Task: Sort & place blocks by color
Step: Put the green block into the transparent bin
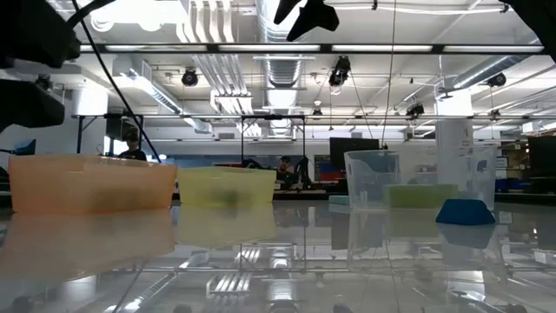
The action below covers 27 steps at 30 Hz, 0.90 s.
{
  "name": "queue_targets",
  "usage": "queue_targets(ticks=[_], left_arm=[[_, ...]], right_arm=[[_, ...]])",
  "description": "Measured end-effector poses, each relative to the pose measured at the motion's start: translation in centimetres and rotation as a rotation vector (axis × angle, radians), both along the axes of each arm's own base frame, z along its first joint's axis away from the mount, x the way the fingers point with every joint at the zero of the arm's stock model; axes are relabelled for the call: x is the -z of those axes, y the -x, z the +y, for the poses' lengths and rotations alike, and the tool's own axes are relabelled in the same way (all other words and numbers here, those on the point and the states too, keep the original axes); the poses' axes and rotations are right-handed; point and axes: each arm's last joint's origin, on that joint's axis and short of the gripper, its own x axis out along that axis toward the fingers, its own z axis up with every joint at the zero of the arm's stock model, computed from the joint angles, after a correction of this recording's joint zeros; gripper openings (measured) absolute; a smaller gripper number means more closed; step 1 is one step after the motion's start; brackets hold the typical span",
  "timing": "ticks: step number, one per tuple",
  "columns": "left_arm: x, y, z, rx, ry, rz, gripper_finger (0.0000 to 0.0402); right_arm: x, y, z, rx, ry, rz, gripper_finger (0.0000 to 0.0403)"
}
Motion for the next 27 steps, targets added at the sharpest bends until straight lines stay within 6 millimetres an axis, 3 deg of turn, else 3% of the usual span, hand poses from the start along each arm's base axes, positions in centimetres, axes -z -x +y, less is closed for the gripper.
queue_targets(ticks=[10, 20, 27], left_arm=[[0.9, 0.3, -0.9, 0.052, 0.037, -0.063, 0.0226], [3.3, 0.4, -0.9, 0.053, -0.013, -0.03, 0.0225], [3.6, 0.4, -0.9, 0.057, -0.033, -0.02, 0.0168]], right_arm=[[0.0, 0.0, 0.1, 0.012, -0.011, 0.003, 0.0228], [0.0, 0.0, 0.1, 0.014, -0.012, 0.003, 0.0228], [0.1, 0.1, 0.1, 0.016, -0.016, 0.015, 0.0228]])
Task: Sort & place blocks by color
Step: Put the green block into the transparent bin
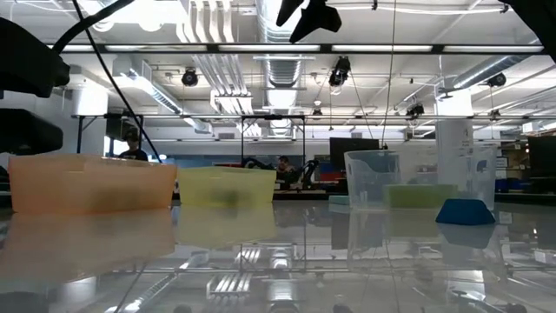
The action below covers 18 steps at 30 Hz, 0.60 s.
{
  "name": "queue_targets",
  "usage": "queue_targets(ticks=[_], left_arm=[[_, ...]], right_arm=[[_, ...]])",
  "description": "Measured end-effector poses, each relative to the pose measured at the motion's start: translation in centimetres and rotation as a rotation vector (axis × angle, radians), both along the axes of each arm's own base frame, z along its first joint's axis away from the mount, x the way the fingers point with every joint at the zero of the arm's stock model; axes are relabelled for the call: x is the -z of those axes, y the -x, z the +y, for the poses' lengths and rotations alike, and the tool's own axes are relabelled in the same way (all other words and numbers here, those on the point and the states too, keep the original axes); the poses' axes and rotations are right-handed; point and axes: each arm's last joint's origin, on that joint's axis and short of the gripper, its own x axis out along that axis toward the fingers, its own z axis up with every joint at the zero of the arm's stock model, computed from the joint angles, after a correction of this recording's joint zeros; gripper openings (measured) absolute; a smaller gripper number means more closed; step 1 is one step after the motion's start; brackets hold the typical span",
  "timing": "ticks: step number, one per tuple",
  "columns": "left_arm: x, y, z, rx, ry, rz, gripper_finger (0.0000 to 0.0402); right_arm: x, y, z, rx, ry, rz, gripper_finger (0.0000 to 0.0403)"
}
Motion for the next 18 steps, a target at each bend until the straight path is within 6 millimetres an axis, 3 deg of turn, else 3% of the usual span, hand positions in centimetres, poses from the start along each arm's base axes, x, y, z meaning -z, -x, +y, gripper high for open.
queue_targets(ticks=[4, 9, 18], left_arm=[[-0.1, 0.0, 0.0, -0.008, 0.004, -0.001, 0.0114], [-0.7, 0.2, 0.1, -0.008, 0.024, -0.007, 0.0112], [-6.6, 1.5, 2.7, -0.046, 0.132, -0.116, 0.0112]], right_arm=[[0.1, 0.1, 0.2, -0.004, -0.004, 0.021, 0.0228], [-0.5, 0.7, 1.6, -0.029, 0.024, 0.027, 0.0228], [-3.5, 2.3, 4.0, -0.113, 0.094, -0.116, 0.0228]])
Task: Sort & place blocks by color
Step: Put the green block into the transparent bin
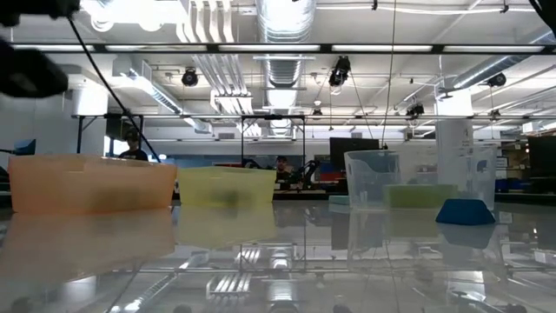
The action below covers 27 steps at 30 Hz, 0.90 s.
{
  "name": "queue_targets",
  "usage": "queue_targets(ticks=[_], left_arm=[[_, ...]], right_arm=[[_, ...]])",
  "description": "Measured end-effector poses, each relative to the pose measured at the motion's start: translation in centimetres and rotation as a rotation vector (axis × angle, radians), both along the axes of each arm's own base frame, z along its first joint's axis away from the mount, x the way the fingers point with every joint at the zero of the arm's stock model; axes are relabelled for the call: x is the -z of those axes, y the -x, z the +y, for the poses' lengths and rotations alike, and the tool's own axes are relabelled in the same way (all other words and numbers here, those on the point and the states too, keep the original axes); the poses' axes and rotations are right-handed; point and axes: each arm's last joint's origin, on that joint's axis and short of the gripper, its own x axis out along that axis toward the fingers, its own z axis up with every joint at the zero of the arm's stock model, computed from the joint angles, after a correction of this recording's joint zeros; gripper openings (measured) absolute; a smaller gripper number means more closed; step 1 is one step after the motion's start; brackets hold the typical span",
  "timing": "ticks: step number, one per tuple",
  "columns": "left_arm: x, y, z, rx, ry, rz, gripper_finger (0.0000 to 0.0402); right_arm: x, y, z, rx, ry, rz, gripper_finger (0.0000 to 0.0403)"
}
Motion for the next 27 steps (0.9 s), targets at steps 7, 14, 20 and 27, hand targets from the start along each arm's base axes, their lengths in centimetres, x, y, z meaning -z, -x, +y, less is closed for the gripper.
queue_targets(ticks=[7, 14, 20, 27], left_arm=[[-4.7, 1.2, 4.5, -0.145, 0.069, -0.183, 0.0112], [-9.0, 1.8, 9.2, -0.343, -0.028, -0.508, 0.0112], [-12.6, 1.4, 12.1, -0.444, -0.126, -0.859, 0.0112], [-15.2, 0.4, 13.3, -0.468, -0.191, -1.135, 0.0112]], right_arm=[[-1.7, 0.1, 0.9, -0.079, 0.07, -0.133, 0.0228], [-2.2, -1.1, 1.4, -0.121, 0.115, -0.251, 0.0228], [-1.4, -3.0, 1.5, -0.137, 0.126, -0.36, 0.0228], [0.0, -5.1, 1.7, -0.218, 0.059, -0.502, 0.0228]])
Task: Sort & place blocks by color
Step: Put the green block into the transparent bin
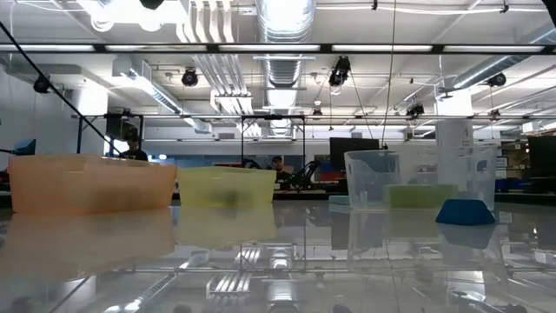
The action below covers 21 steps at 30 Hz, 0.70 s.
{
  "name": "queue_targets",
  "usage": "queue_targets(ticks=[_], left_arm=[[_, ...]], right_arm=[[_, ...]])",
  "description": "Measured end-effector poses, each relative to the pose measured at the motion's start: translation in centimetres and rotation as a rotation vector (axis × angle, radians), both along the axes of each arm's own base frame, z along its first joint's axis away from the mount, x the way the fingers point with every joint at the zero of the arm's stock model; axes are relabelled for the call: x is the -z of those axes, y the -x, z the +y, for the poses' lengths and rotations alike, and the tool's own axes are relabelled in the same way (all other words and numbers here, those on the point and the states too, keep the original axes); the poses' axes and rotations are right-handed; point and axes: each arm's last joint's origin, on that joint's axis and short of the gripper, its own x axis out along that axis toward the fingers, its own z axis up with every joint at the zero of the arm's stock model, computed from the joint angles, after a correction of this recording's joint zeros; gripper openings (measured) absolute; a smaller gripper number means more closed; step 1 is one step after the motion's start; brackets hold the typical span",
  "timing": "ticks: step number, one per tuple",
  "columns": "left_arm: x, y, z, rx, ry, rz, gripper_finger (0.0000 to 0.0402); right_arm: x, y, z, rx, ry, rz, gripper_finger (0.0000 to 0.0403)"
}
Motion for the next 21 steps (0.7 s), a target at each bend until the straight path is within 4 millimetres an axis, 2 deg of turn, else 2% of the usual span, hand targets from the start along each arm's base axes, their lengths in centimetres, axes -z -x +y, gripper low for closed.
queue_targets(ticks=[6, 15, 21], left_arm=[[-0.7, -1.1, -0.2, 0.005, -0.031, -0.102, 0.0112], [-1.3, -2.3, -0.4, 0.029, -0.053, -0.204, 0.0112], [-1.5, -2.3, -0.4, 0.034, -0.045, -0.225, 0.0112]], right_arm=[[0.3, -0.9, 0.2, -0.075, -0.05, -0.104, 0.0228], [0.3, -1.0, 0.3, -0.099, -0.039, -0.115, 0.0226], [0.1, -1.0, 0.3, -0.107, -0.039, -0.136, 0.0193]])
